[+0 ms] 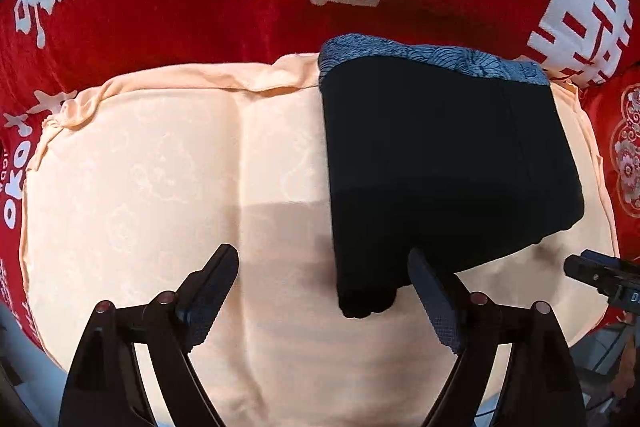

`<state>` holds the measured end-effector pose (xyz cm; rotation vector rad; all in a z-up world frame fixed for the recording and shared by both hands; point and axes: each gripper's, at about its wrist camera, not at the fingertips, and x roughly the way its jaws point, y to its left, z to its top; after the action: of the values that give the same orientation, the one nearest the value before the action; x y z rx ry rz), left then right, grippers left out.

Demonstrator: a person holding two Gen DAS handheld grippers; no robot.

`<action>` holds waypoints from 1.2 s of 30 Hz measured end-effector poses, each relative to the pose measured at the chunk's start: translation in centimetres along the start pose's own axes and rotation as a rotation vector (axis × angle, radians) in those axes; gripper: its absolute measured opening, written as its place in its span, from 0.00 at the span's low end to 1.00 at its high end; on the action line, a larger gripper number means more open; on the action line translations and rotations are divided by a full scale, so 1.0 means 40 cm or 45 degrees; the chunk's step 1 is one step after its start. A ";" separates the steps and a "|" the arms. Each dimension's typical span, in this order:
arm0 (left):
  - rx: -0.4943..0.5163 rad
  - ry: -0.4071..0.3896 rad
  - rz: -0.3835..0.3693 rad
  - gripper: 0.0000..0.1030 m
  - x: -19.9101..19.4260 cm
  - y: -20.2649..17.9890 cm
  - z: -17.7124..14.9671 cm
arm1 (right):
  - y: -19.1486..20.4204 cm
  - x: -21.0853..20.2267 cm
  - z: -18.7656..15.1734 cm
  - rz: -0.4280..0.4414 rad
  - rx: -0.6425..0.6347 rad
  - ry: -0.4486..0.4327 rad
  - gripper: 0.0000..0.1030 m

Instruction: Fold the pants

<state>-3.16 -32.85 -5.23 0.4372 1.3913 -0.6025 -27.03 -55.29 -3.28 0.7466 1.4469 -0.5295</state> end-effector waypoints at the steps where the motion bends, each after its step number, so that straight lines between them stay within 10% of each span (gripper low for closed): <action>1: -0.005 0.008 0.003 0.85 0.004 0.004 0.002 | 0.002 -0.005 0.003 0.001 -0.002 -0.008 0.75; 36: -0.144 0.018 -0.016 0.85 0.034 0.005 0.106 | -0.158 -0.038 0.087 0.137 0.011 -0.103 0.88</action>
<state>0.35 -35.50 -5.98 0.3430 1.4347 -0.5288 -29.38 -62.28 -2.71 0.7963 1.3224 -0.4786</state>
